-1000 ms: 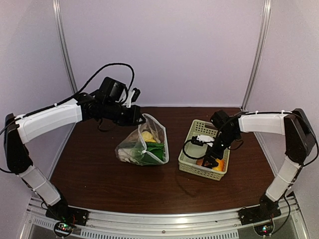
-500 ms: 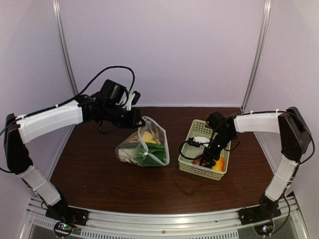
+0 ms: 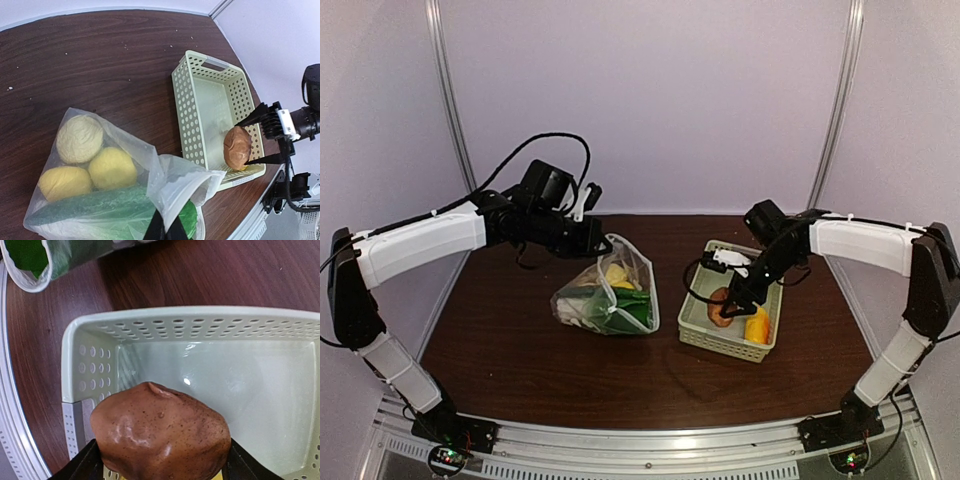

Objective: Place the food in the zip-top bag and seal the zipper
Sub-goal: Place the fake fruit in the zipper food storage bag.

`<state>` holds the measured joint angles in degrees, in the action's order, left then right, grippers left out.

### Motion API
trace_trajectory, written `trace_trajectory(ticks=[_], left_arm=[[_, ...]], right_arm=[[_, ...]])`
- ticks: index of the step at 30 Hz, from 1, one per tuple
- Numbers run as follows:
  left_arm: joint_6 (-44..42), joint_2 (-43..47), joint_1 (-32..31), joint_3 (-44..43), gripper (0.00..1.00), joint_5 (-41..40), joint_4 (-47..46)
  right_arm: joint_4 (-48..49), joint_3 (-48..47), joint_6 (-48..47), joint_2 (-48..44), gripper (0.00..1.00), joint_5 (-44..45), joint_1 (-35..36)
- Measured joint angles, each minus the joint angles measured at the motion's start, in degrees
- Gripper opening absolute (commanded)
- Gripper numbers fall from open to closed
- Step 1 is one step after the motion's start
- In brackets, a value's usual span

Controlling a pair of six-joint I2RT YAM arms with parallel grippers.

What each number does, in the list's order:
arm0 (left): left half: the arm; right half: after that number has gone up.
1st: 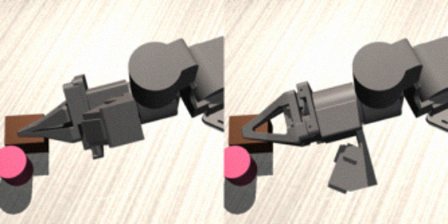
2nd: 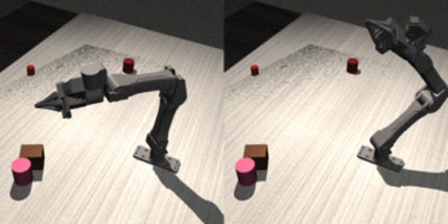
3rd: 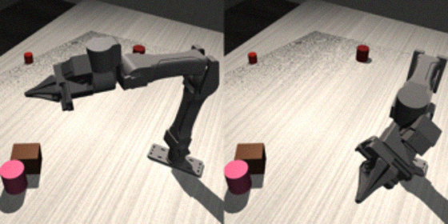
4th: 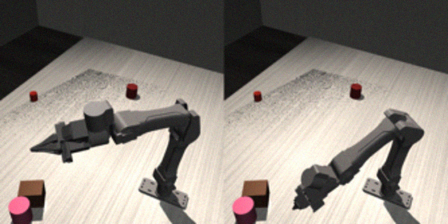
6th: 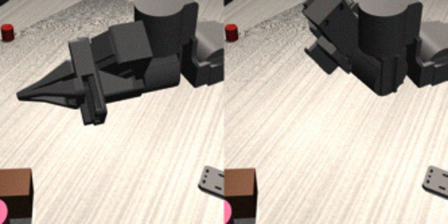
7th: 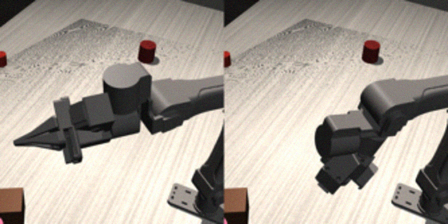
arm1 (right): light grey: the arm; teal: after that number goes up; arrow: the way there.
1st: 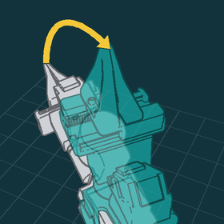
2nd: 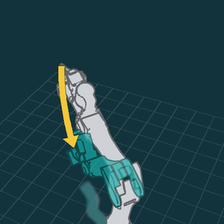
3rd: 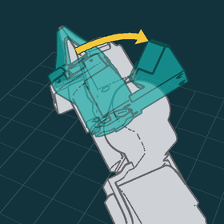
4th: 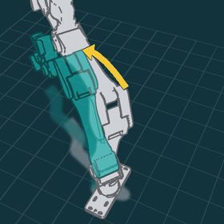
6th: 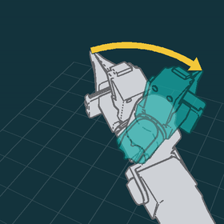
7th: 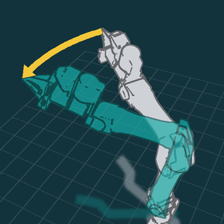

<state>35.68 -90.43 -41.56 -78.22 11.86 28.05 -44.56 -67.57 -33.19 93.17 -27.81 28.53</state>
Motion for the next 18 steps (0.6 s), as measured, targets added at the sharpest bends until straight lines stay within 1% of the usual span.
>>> trace_trajectory(ticks=[9,15,18], left_arm=[[0.8,0.0,0.0,0.0,0.0,0.6,-1.0],[1.4,0.0,0.0,0.0,0.0,1.0,-1.2],[1.7,0.0,0.0,0.0,0.0,1.1,-1.4]], right_arm=[[-3.8,-11.3,0.8,-4.7,0.63,-3.5,1.4],[-3.4,-14.4,3.0,-5.1,0.64,-4.8,6.8],[-2.4,-16.4,4.8,-4.8,0.64,-2.3,10.4]])
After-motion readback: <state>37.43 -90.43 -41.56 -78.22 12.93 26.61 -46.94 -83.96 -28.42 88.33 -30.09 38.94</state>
